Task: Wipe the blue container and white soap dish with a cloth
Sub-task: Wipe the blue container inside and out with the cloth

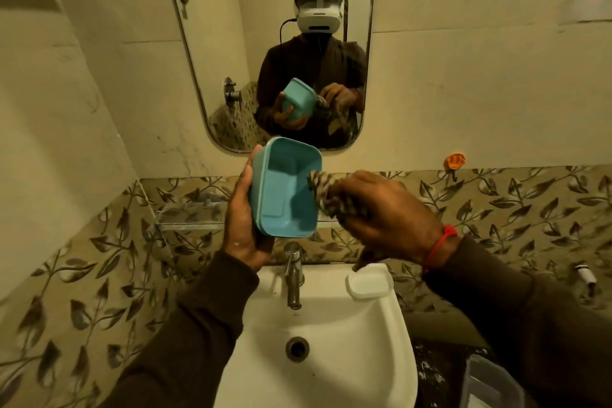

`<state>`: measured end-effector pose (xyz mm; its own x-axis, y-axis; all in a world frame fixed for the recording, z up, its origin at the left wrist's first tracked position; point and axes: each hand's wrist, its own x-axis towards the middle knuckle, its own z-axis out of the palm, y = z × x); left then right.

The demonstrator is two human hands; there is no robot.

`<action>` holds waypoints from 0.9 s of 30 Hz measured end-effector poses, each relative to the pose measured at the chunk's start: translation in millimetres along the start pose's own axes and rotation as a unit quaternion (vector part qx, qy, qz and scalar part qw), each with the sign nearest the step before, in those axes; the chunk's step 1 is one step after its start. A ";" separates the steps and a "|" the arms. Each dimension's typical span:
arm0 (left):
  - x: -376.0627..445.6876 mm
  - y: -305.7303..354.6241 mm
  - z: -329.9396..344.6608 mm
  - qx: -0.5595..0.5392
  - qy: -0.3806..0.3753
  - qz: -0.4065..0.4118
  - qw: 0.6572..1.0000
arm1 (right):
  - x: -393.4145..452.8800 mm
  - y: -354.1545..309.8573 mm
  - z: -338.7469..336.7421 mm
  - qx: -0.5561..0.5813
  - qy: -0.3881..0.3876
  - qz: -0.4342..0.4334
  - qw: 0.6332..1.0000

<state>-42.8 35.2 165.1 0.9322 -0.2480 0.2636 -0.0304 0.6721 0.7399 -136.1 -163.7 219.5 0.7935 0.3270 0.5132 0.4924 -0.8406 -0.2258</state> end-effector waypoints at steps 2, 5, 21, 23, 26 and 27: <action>-2.1 -8.0 2.1 0.003 0.011 -0.015 1.000 | 8.5 -2.7 -7.0 0.049 0.015 0.003 0.999; -6.9 -18.6 6.8 0.011 0.019 -0.041 0.999 | 15.0 -12.7 -4.8 0.003 -0.025 -0.019 1.000; -14.8 -29.9 25.9 0.104 0.021 0.022 0.994 | -1.2 -43.1 37.7 -0.297 -0.132 -0.101 0.940; -14.5 -29.0 27.2 0.100 0.018 0.026 0.994 | 1.0 -43.9 35.7 -0.248 -0.143 -0.081 0.955; -11.3 -28.2 26.7 0.069 0.016 0.028 0.997 | 11.1 -42.4 27.1 -0.106 -0.176 -0.024 0.978; -10.3 -27.7 26.6 0.056 0.011 0.025 0.998 | 15.3 -41.8 22.6 -0.041 -0.185 0.007 0.982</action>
<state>-61.1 0.5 158.3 0.9364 -0.1999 0.2884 -0.1152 0.6012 0.7908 -136.5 -113.8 218.1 0.8827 0.4374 0.1719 0.4626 -0.8730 -0.1545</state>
